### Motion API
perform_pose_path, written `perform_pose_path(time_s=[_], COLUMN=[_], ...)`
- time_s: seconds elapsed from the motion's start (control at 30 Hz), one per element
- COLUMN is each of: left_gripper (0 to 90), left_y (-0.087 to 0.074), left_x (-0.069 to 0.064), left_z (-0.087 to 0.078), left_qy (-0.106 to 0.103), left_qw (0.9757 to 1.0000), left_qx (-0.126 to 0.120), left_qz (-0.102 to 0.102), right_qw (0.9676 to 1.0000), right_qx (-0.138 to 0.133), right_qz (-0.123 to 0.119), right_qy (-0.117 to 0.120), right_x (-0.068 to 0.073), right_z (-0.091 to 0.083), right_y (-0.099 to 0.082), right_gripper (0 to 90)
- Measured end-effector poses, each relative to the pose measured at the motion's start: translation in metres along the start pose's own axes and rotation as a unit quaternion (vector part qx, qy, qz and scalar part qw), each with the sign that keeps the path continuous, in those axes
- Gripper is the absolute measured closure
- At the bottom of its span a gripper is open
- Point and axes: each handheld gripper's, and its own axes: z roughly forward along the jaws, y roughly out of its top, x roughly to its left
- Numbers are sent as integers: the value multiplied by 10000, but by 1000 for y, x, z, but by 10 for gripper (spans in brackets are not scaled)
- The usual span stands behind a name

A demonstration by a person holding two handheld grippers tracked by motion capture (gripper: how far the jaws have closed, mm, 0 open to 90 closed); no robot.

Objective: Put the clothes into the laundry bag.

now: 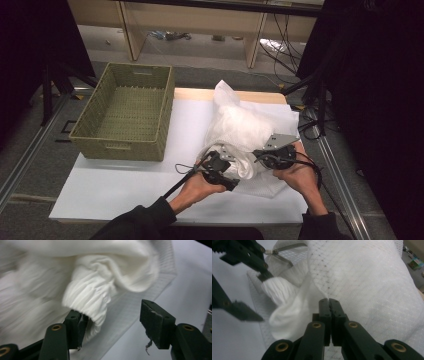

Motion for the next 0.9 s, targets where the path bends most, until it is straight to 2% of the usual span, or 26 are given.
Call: perform_pose_path(time_s=[0.03,0.07,0.1,0.13,0.17,0.2,0.23,0.27,0.3,0.33,0.37,0.4,0.43,0.47,0.5,0.57,0.6,0.67,0.7,0.73,0.77,0.8,0.83,0.87,0.9], left_gripper=[399,399,395,389,393,424,490,623,705,760,792,811,819,824,828,831,831,831,829,828,826,826,819,771,738], left_y=[3,7,11,15,17,20,22,22,22,23,23,24,26,26,30,34,36,39,41,41,41,41,40,37,35], left_x=[-6,-9,-8,-7,-5,-1,4,7,7,14,19,21,24,24,31,41,43,45,46,47,47,50,51,50,49], left_z=[7,11,16,22,29,33,39,41,41,46,45,44,44,44,47,46,46,46,50,52,52,54,56,55,51], left_qy=[15,8,19,122,174,194,304,399,399,555,605,766,1054,1054,1619,1627,1674,1716,1819,1874,1874,1859,1803,1598,1547], left_qw=[9996,9996,9999,9997,9989,9987,9976,9972,9972,9949,9960,9949,9924,9924,9819,9809,9797,9789,9759,9750,9750,9763,9778,9822,9829], left_qx=[-189,-192,-120,-128,-251,-244,-426,-505,-505,-702,-599,-633,-616,-616,-925,-1061,-1099,-1107,-1201,-1194,-1194,-1100,-1066,-984,-990], left_qz=[-205,-190,-82,-144,-350,-406,-455,-376,-376,-470,-283,-154,142,142,333,63,44,32,56,89,89,97,18,-117,-98], right_qw=[10000,10000,10000,10000,10000,10000,9999,9999,10000,10000,9999,10000,9999,9999,9999,9999,9999,9999,9999,9999,9999,9999,9999,9999,9999], right_qx=[16,-7,43,38,37,40,38,23,42,63,55,53,64,67,87,62,85,75,64,33,33,28,50,22,71], right_qz=[57,31,13,21,-4,-43,-53,-84,-46,-26,-42,-19,-23,-38,33,-40,38,43,56,-4,-4,-4,40,-75,-13], right_qy=[-7,22,16,33,69,78,77,68,76,67,90,72,90,98,76,95,79,94,81,103,103,106,117,108,112], right_x=[1,1,1,2,3,3,3,2,2,2,2,2,2,2,3,2,2,2,2,1,1,1,2,1,2], right_z=[0,1,2,2,3,3,3,3,3,3,3,3,3,4,5,7,7,8,9,9,9,9,9,11,12], right_y=[0,0,0,0,0,0,0,0,-1,-1,-1,-1,-1,-1,0,1,1,1,2,2,2,3,3,3,2], right_gripper=[900,900,900,900,900,900,900,900,900,900,900,900,900,900,900,900,900,900,900,900,900,900,900,900,900])
